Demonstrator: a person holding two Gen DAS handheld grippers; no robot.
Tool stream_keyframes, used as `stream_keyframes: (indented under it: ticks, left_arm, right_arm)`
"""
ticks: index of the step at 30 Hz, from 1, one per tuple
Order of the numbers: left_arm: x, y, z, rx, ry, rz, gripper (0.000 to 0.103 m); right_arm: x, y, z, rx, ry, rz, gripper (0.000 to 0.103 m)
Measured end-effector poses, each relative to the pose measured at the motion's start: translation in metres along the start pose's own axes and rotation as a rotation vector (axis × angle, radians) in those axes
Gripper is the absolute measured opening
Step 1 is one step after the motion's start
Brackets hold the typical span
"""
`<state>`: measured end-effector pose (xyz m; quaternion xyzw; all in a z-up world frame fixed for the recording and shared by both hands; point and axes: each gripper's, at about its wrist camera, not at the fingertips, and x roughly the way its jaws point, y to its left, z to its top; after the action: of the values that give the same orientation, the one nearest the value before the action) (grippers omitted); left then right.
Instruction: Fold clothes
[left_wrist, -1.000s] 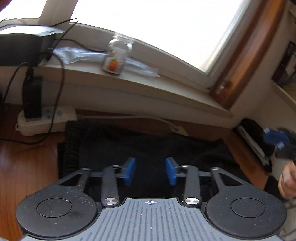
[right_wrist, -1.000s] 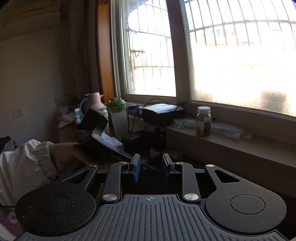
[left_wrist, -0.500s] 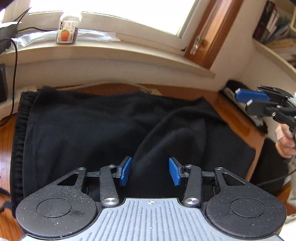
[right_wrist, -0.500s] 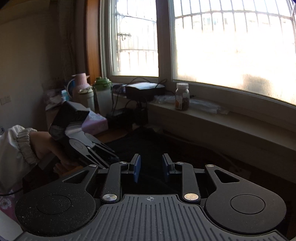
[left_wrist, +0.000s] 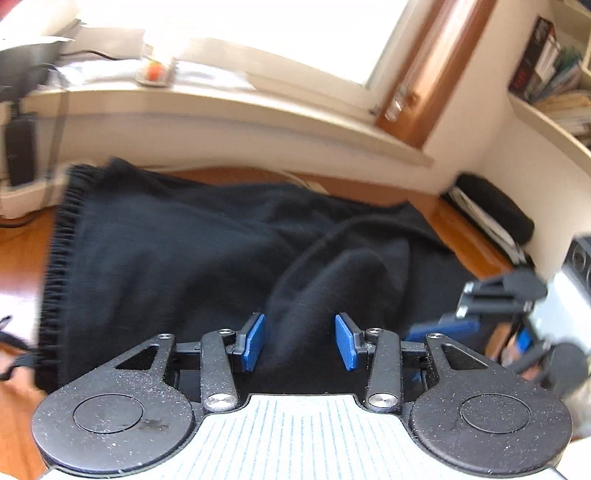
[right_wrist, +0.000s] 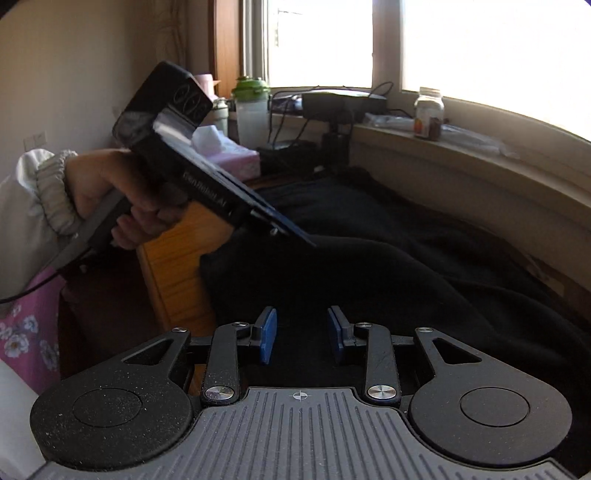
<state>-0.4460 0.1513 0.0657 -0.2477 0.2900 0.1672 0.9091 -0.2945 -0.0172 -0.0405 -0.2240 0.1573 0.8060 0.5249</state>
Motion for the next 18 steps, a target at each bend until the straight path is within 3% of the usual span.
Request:
stream_keyframes:
  ticks: [5, 11, 18]
  left_arm:
    - [-0.031, 0.022, -0.015, -0.063, -0.076, 0.056, 0.048]
    - [-0.061, 0.049, -0.033, -0.172, -0.168, 0.086, 0.048]
    - [-0.078, 0.054, -0.04, -0.197, -0.2, 0.117, 0.048]
  right_arm:
    - [0.024, 0.028, 0.009, -0.068, -0.024, 0.019, 0.033]
    - [0.062, 0.06, 0.017, -0.115, -0.007, 0.099, 0.033]
    - [0.095, 0.082, 0.027, -0.179, 0.025, 0.101, 0.033]
